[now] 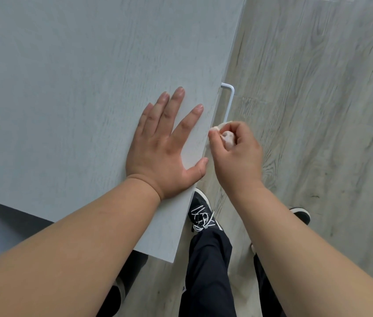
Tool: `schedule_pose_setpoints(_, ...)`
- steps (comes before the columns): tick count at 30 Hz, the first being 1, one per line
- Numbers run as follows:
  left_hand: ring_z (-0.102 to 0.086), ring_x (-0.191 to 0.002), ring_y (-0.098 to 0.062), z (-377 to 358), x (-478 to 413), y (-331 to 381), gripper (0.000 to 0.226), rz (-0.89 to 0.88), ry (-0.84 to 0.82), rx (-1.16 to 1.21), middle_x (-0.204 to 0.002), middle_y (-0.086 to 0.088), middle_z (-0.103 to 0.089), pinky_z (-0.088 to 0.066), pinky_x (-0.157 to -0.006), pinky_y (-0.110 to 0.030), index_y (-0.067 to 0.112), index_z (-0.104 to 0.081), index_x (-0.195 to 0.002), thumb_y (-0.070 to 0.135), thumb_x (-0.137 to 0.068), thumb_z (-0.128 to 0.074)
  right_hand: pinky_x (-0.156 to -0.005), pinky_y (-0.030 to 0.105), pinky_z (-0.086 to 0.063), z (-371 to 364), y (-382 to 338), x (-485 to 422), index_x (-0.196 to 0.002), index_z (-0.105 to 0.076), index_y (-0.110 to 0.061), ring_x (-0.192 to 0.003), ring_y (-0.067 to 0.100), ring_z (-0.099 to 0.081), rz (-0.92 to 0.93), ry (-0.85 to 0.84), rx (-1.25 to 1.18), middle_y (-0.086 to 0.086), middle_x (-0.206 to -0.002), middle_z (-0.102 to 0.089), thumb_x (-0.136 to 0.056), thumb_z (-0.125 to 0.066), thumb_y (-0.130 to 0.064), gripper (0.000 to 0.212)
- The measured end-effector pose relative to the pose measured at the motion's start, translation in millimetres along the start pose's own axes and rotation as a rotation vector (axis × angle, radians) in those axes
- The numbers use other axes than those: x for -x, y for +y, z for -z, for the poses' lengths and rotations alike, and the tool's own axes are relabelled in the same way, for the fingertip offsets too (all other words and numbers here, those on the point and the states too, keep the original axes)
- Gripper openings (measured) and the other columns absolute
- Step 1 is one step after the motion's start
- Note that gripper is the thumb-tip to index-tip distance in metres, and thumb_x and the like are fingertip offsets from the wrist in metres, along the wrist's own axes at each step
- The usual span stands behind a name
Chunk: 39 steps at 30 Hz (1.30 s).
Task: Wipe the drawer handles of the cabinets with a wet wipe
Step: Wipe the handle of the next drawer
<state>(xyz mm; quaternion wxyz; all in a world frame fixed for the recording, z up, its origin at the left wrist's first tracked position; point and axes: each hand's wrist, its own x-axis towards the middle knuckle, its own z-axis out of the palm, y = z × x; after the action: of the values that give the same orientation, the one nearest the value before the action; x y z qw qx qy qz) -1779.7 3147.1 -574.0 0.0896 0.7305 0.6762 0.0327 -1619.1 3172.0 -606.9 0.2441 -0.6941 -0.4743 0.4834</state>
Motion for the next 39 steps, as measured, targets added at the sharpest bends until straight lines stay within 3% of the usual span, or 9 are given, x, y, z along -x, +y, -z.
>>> schedule_pose_setpoints(7, -0.020, -0.158, -0.035, 1, 0, 0, 0.091, 0.002, -0.012, -0.009, -0.171, -0.012, -0.022, -0.015, -0.128, -0.051, 0.026, -0.037, -0.161, 0.061, -0.081, -0.061, -0.070, 0.015, -0.050, 2, -1, 3, -0.090, -0.071, -0.026, -0.079, 0.001, -0.067, -0.067, -0.012, -0.142, -0.015, -0.082, -0.072, -0.095, -0.073, -0.028, 0.005)
schedule_pose_setpoints(11, -0.020, -0.158, -0.035, 0, 0, 1, 0.090, 0.002, -0.003, 0.001, -0.171, -0.013, -0.023, -0.016, -0.128, -0.052, 0.025, -0.038, -0.160, 0.059, -0.081, -0.063, -0.071, 0.010, -0.048, -1, -3, 4, -0.084, -0.072, -0.029, -0.080, -0.004, -0.066, -0.091, -0.078, -0.180, -0.019, -0.080, -0.072, -0.094, -0.071, -0.013, 0.018)
schedule_pose_setpoints(15, -0.021, -0.157, -0.036, 1, 0, 0, 0.091, -0.001, -0.003, -0.001, -0.170, -0.014, -0.024, -0.018, -0.127, -0.054, 0.024, -0.039, -0.160, 0.059, -0.080, -0.063, -0.070, 0.013, -0.051, 4, -2, -1, -0.087, -0.074, -0.030, -0.079, -0.001, -0.068, -0.106, -0.035, -0.217, -0.015, -0.081, -0.073, -0.094, -0.074, -0.019, 0.013)
schedule_pose_setpoints(18, -0.022, -0.157, -0.036, 1, 0, 0, 0.090, -0.002, -0.003, 0.008, -0.170, -0.014, -0.024, -0.018, -0.127, -0.054, 0.024, -0.039, -0.160, 0.059, -0.080, -0.063, -0.070, 0.010, -0.048, -4, -5, 3, -0.089, -0.073, -0.035, -0.077, -0.005, -0.066, -0.100, -0.014, -0.229, -0.023, -0.078, -0.071, -0.095, -0.072, -0.019, 0.017)
schedule_pose_setpoints(25, -0.020, -0.158, -0.035, 1, 1, 1, 0.090, 0.004, -0.010, 0.007, -0.171, -0.013, -0.023, -0.015, -0.128, -0.051, 0.025, -0.039, -0.160, 0.059, -0.080, -0.062, -0.069, 0.009, -0.045, 3, 1, 3, -0.094, -0.078, -0.023, -0.073, -0.004, -0.064, -0.032, -0.070, -0.151, -0.016, -0.077, -0.070, -0.095, -0.073, -0.016, 0.008)
schedule_pose_setpoints(29, -0.020, -0.158, -0.035, 2, 0, 1, 0.090, 0.001, -0.018, -0.001, -0.171, -0.013, -0.023, -0.015, -0.128, -0.052, 0.025, -0.038, -0.160, 0.060, -0.081, -0.061, -0.068, 0.010, -0.044, 0, 2, 1, -0.094, -0.078, -0.023, -0.069, -0.004, -0.060, -0.027, -0.054, -0.158, -0.023, -0.070, -0.065, -0.096, -0.072, -0.018, 0.008)
schedule_pose_setpoints(32, -0.020, -0.157, -0.036, 2, 0, 1, 0.090, 0.004, -0.018, 0.006, -0.171, -0.014, -0.023, -0.016, -0.128, -0.052, 0.025, -0.038, -0.160, 0.060, -0.081, -0.061, -0.068, 0.011, -0.045, -2, 2, 7, -0.095, -0.076, -0.022, -0.071, 0.000, -0.062, -0.019, -0.053, -0.170, -0.009, -0.079, -0.072, -0.096, -0.070, -0.015, 0.010)
schedule_pose_setpoints(36, -0.021, -0.157, -0.036, 2, 1, 1, 0.089, 0.006, -0.018, 0.008, -0.171, -0.014, -0.023, -0.017, -0.128, -0.053, 0.025, -0.039, -0.160, 0.060, -0.082, -0.061, -0.063, 0.017, -0.044, 0, 5, 5, -0.091, -0.074, -0.024, -0.065, 0.006, -0.056, 0.043, -0.060, -0.125, 0.005, -0.075, -0.068, -0.096, -0.070, -0.017, 0.009)
schedule_pose_setpoints(39, -0.021, -0.157, -0.035, 2, 0, 1, 0.089, 0.011, -0.016, 0.002, -0.171, -0.013, -0.023, -0.017, -0.128, -0.053, 0.025, -0.038, -0.160, 0.059, -0.082, -0.061, -0.064, 0.013, -0.043, -2, 3, 6, -0.093, -0.073, -0.023, -0.065, 0.002, -0.057, 0.042, -0.046, -0.119, -0.008, -0.070, -0.066, -0.096, -0.070, -0.017, 0.007)
